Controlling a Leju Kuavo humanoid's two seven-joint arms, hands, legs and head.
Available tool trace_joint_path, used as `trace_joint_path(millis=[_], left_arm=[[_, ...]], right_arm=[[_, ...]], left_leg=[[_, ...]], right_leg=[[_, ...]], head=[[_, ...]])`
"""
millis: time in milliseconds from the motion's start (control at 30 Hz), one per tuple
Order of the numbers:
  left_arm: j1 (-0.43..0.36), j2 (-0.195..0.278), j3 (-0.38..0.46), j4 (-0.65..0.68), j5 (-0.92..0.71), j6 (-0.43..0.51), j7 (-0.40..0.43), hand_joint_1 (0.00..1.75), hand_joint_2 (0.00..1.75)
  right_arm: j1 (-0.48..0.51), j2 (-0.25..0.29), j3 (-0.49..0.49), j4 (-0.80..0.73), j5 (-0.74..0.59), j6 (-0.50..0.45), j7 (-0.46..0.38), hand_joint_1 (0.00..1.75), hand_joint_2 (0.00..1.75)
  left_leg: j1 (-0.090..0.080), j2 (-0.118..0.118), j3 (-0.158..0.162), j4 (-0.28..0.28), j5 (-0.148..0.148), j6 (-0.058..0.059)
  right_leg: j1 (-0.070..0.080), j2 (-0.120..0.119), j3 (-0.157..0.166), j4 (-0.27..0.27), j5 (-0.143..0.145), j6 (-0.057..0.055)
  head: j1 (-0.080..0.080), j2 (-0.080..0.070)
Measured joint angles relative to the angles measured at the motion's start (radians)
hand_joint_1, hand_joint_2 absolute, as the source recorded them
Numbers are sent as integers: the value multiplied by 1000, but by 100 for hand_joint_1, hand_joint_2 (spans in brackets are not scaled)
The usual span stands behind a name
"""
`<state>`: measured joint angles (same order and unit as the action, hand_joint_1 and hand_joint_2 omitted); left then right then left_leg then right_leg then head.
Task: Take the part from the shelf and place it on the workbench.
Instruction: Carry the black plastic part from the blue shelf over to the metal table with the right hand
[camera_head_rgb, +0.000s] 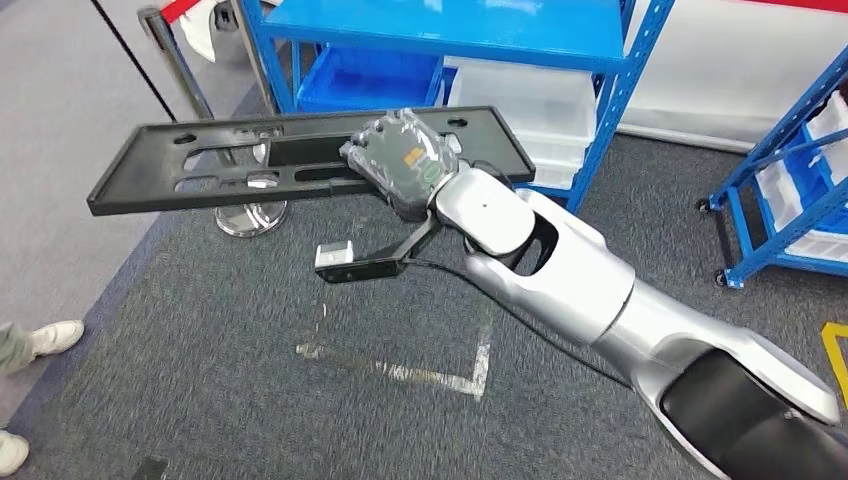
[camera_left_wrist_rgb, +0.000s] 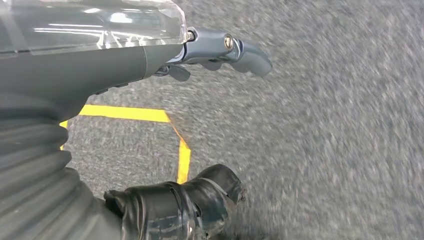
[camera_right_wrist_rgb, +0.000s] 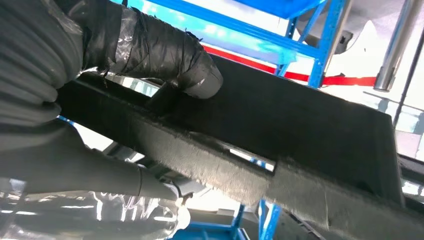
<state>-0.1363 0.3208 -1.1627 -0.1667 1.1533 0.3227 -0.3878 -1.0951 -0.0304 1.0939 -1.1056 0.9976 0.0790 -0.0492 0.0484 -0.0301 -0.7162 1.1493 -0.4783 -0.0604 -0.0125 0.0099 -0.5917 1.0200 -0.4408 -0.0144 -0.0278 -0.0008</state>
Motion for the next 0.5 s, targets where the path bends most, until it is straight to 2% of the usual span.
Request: trace_joint_path(millis=[33,67,100,133,200,267,333,400,433,500], left_arm=[[-6,-8,0,0,-3,19,6,0,175],[-13,-19,-1,0,-6,41,13,0,175],[-19,-32,-1,0,-10,63,21,0,175],[-25,-46,-2,0,-15,84,30,0,175],[-38,-76,-2,-1,-21,123,48,0,175],[-52,-101,-3,-1,-26,149,59,0,175],[-60,-118,-3,-2,-29,157,61,0,175],[-62,-130,-4,-3,-30,158,60,0,175],[-62,-135,-4,-4,-30,158,58,0,175],[-63,-143,-4,-4,-29,158,53,0,175]], right_arm=[[0,0,0,0,1,1,1,175,175],[1,0,0,0,2,2,1,175,175],[2,0,1,0,3,3,1,175,175],[2,1,1,0,4,3,2,175,175],[1,5,1,0,5,3,4,175,175],[-3,9,1,0,5,3,7,175,175],[-5,12,1,0,4,3,7,175,175],[-6,15,1,0,4,2,7,175,175],[-6,16,1,0,4,2,8,175,175],[-7,15,1,0,4,1,10,175,175]], left_leg=[[-3,11,-28,69,-31,1],[-5,16,-50,123,-50,3],[-8,19,-56,147,-53,6],[-10,22,-42,132,-39,10],[-17,47,30,12,11,21],[-28,79,84,-83,33,35],[-35,80,88,-99,34,47],[-33,60,84,-103,41,56],[-31,52,83,-106,44,60],[-24,37,82,-112,52,70]], right_leg=[[5,-13,-1,0,1,-3],[10,-27,-3,1,1,-5],[14,-40,-4,3,0,-7],[18,-53,-5,5,-1,-8],[24,-79,-6,11,-5,-9],[31,-97,-9,17,-8,-7],[37,-110,-12,19,-9,-2],[38,-122,-12,19,-9,3],[36,-111,-15,24,-16,9],[30,-64,-37,78,-55,21]], head=[[-2,0],[-3,0],[-3,0],[-3,0],[-2,0],[-2,0],[-1,0],[0,0],[1,0],[1,0]])
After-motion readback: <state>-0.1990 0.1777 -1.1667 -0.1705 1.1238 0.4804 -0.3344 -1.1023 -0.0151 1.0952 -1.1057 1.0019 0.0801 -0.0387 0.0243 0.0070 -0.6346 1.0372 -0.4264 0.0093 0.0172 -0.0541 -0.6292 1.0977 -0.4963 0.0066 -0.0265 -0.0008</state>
